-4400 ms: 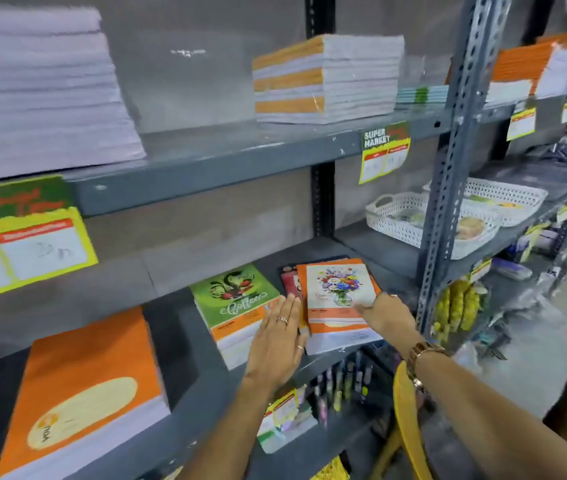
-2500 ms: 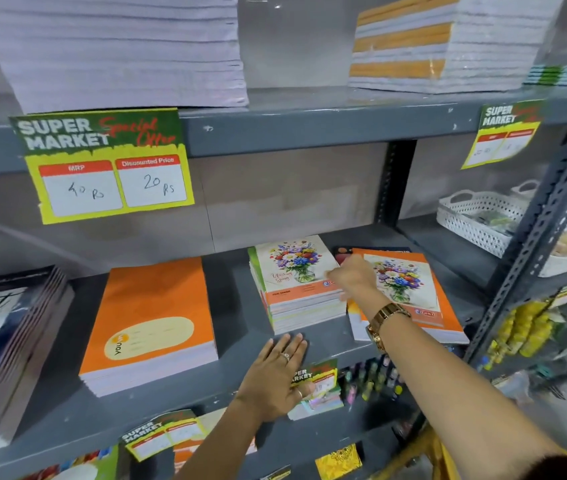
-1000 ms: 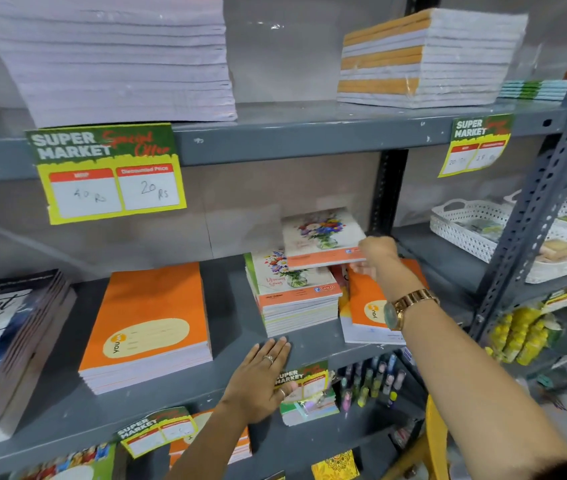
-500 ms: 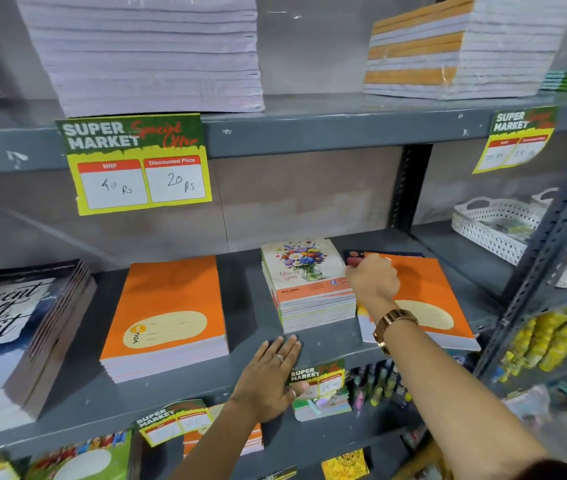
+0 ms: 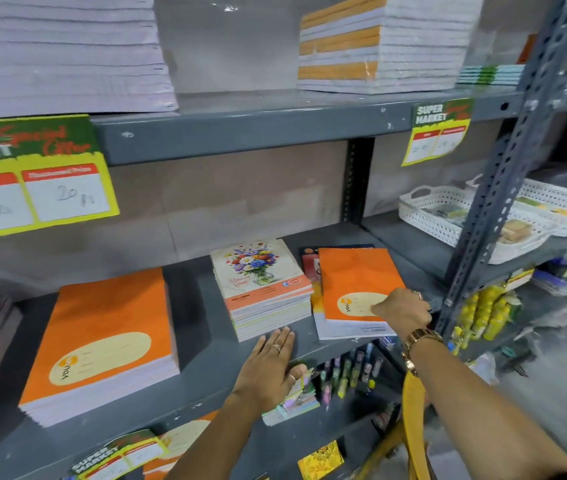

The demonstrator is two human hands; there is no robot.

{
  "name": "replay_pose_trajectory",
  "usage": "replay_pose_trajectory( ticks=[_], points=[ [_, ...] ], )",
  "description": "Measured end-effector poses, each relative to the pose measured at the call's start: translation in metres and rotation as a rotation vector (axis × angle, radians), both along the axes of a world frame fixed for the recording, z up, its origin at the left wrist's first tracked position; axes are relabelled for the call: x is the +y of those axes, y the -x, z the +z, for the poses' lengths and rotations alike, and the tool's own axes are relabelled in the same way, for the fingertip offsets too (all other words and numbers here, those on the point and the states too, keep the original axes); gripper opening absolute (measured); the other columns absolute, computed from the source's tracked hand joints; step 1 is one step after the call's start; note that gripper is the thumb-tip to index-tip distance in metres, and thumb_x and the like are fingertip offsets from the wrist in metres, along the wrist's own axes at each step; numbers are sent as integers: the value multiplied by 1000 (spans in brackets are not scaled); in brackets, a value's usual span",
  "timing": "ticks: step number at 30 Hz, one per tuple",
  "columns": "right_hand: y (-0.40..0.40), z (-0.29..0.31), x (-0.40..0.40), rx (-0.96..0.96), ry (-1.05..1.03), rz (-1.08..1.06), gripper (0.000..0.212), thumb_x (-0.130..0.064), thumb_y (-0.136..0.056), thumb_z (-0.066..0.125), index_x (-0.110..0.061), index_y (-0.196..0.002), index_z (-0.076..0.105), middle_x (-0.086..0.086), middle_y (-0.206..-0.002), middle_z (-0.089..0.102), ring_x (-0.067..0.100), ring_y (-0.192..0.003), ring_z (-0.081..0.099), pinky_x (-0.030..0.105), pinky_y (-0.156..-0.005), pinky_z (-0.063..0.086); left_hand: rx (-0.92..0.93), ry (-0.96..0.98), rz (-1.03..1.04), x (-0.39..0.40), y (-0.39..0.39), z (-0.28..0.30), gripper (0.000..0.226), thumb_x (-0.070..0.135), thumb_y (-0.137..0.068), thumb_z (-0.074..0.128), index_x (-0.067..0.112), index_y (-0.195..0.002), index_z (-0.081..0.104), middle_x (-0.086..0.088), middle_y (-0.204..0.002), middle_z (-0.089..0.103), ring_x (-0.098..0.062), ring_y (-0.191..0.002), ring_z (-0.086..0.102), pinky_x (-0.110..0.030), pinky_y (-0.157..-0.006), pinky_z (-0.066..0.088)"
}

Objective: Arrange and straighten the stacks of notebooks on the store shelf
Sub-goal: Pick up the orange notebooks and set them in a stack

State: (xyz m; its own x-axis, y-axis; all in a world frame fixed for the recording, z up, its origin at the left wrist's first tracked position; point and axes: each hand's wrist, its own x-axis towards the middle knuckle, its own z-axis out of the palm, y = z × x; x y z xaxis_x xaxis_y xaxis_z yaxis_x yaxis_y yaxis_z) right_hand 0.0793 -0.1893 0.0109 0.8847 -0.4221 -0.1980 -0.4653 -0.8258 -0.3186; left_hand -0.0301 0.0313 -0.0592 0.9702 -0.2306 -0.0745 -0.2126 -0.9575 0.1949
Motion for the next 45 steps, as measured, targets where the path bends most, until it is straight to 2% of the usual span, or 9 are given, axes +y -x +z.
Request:
replay_pose_trajectory(
  ticks=[5, 20, 23, 26, 30, 34, 37, 40, 45],
  points=[
    [-11, -3, -18, 130, -32, 56, 81, -56, -71, 70, -4, -129, 49, 18, -140, 44, 35, -128, 42, 39, -97, 44, 1, 124, -11, -33, -22, 7, 62, 41, -100, 25, 12, -150, 2, -4, -161, 2, -16, -148, 0, -27, -120, 1],
    [-32, -10, -30, 123, -110, -96, 100, -45, -67, 81, 0, -139, 29, 16, -145, 36, 33, -133, 35, 43, -106, 36, -19, 546, 370, -115, -70, 24, 51, 16, -91, 49, 9, -139, 34, -14, -144, 40, -32, -134, 36, -46, -109, 38],
    [-27, -9, -20, -93, 7, -68, 66, -26, -80, 72, -3, -128, 33, 17, -136, 45, 33, -125, 46, 42, -99, 43, -15, 759, 510, -121, -75, 33, 46, 7, -85, 54, 12, -130, 48, -13, -125, 61, -33, -112, 58, -38, -95, 49],
    [-26, -5, -25, -208, -242, -71, 36, -6, -90, 52, 3, -122, 37, 23, -127, 55, 39, -118, 53, 43, -90, 48, 34, 969, 650, -120, -80, 41, 39, 1, -83, 56, 13, -119, 58, -12, -114, 69, -30, -100, 64, -29, -84, 50],
    [-20, 7, -41, -308, -566, -132, 33, -3, -92, 41, 0, -125, 45, 22, -112, 60, 39, -95, 61, 46, -76, 58, 59, 1390, 843, -117, -87, 57, 28, -13, -82, 53, 14, -82, 61, -14, -115, 67, -21, -92, 59, -28, -86, 48],
    [-12, 25, -49, -409, -654, -114, 32, -3, -94, 43, -5, -125, 46, 6, -79, 53, 27, -60, 54, 44, -68, 59, 120, 1595, 882, -111, -92, 84, 37, -13, -83, 57, 1, -117, 58, -17, -124, 61, -28, -111, 59, -39, -103, 46],
    [-4, 43, -45, -498, -693, -86, 23, 0, -91, 45, -2, -114, 48, 11, -80, 53, 31, -68, 55, 53, -68, 59, 166, 1659, 813, -105, -82, 106, 24, -12, -86, 53, 8, -83, 65, -11, -95, 67, -23, -96, 59, -32, -84, 51],
    [4, 60, -30, -538, -673, -55, 25, -3, -91, 48, -4, -116, 47, 15, -90, 62, 24, -59, 59, 41, -53, 58, 172, 1749, 793, -92, -68, 127, 30, -13, -88, 48, 9, -71, 57, -10, -84, 64, -23, -80, 63, -33, -85, 52],
    [19, 74, 19, -552, -686, 20, 9, -4, -88, 48, -11, -92, 45, -1, -65, 50, 25, -53, 58, 44, -63, 60, 114, 1800, 833, -43, -38, 143, 33, -15, -90, 43, 9, -70, 54, -5, -76, 61, -17, -71, 61, -27, -69, 53]
  ],
)
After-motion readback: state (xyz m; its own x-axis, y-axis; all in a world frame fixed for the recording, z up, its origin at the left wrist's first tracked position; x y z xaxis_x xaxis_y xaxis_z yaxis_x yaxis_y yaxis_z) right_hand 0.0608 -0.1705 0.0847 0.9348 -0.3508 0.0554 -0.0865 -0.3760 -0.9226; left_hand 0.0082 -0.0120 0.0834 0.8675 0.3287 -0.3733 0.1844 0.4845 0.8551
